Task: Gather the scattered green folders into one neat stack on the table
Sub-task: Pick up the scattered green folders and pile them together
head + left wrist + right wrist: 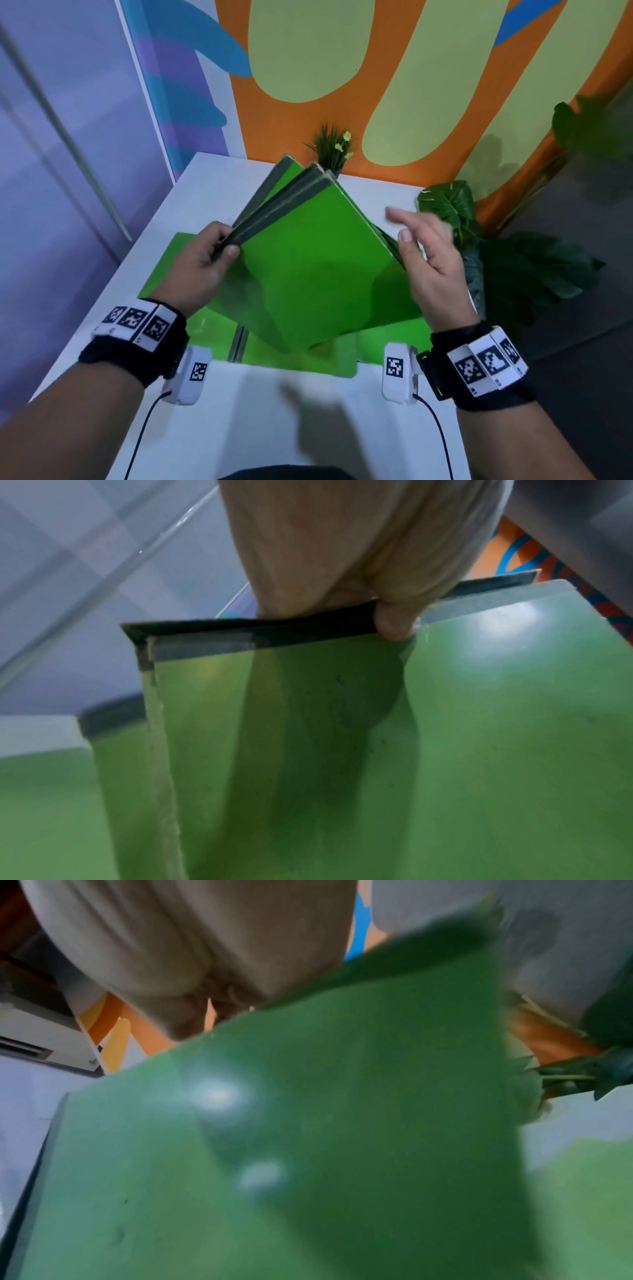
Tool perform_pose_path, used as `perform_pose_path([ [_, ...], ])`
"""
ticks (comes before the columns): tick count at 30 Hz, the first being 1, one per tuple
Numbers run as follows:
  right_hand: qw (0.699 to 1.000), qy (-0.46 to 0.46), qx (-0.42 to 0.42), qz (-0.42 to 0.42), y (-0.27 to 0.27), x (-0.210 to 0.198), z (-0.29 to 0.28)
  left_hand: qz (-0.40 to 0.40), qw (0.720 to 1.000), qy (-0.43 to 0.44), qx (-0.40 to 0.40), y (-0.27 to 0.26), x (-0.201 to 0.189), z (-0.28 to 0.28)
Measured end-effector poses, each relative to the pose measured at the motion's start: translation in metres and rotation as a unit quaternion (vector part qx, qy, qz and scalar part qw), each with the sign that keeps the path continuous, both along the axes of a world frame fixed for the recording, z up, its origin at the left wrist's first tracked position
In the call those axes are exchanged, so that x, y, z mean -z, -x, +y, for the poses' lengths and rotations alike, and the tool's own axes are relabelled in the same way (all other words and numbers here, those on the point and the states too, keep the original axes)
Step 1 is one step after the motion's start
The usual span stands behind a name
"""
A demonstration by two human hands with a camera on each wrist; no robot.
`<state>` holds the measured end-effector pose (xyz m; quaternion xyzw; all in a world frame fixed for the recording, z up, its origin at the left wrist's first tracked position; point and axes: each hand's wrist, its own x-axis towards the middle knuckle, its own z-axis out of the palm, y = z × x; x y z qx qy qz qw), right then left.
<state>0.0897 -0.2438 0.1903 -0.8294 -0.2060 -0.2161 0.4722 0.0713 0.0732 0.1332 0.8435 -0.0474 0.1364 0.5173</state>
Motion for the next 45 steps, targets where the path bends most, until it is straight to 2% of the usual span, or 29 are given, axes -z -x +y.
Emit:
perform_pose_path([
  [2,0.998,0.023,0.066,0.005,-0.001,0.008,-0.008,0.000,0.999,0.021,-0.043,0.000,0.004,-0.005],
  [4,0.992,-0.044,0.053,0.109,0.001,0.019,-0.010,0.008,0.995,0.062,-0.082,0.001,0.005,-0.011],
  [6,0.958,-0.137,0.014,0.252,0.006,0.032,-0.003,0.027,0.989,0.092,-0.111,0.003,0.008,-0.019],
  [8,0.920,-0.160,-0.002,0.359,0.014,0.047,0.005,0.065,0.983,0.111,-0.130,0.003,0.017,-0.028],
  [10,0.896,-0.163,0.014,0.414,0.018,0.063,0.012,0.103,0.975,0.153,-0.123,0.002,0.035,-0.034],
  [12,0.876,-0.197,0.043,0.437,0.018,0.079,0.012,0.159,0.960,0.214,-0.090,0.001,0.057,-0.032],
  [13,0.870,-0.209,0.058,0.442,0.017,0.086,0.010,0.191,0.955,0.216,-0.067,0.001,0.070,-0.028],
  [14,0.867,-0.216,0.072,0.443,0.016,0.093,0.006,0.224,0.957,0.178,-0.053,0.000,0.083,-0.022],
  [16,0.863,-0.220,0.103,0.443,0.015,0.107,-0.006,0.278,0.958,-0.004,-0.065,0.000,0.112,-0.001],
  [18,0.858,-0.217,0.139,0.445,0.014,0.118,-0.019,0.341,0.915,-0.195,-0.094,0.004,0.138,0.022],
  [20,0.850,-0.212,0.170,0.452,0.014,0.127,-0.032,0.409,0.857,-0.297,-0.100,0.013,0.155,0.036],
  [21,0.845,-0.214,0.182,0.454,0.013,0.132,-0.039,0.429,0.838,-0.322,-0.094,0.018,0.162,0.039],
  [25,0.836,-0.203,0.207,0.467,0.008,0.158,-0.065,0.426,0.825,-0.369,-0.044,0.037,0.177,0.029],
  [28,0.828,-0.192,0.213,0.481,0.010,0.161,-0.068,0.426,0.817,-0.388,-0.031,0.049,0.178,0.023],
  [33,0.807,-0.209,0.227,0.504,0.016,0.161,-0.064,0.476,0.793,-0.377,-0.050,0.058,0.171,0.043],
  [34,0.804,-0.213,0.228,0.505,0.017,0.162,-0.064,0.465,0.798,-0.379,-0.058,0.057,0.169,0.043],
  [38,0.805,-0.217,0.225,0.505,0.014,0.162,-0.062,0.378,0.851,-0.362,-0.050,0.051,0.168,0.022],
  [42,0.812,-0.207,0.223,0.498,0.014,0.162,-0.062,0.365,0.847,-0.382,-0.050,0.051,0.176,0.004],
  [45,0.806,-0.215,0.228,0.502,0.017,0.166,-0.064,0.374,0.834,-0.403,-0.046,0.053,0.172,-0.003],
])
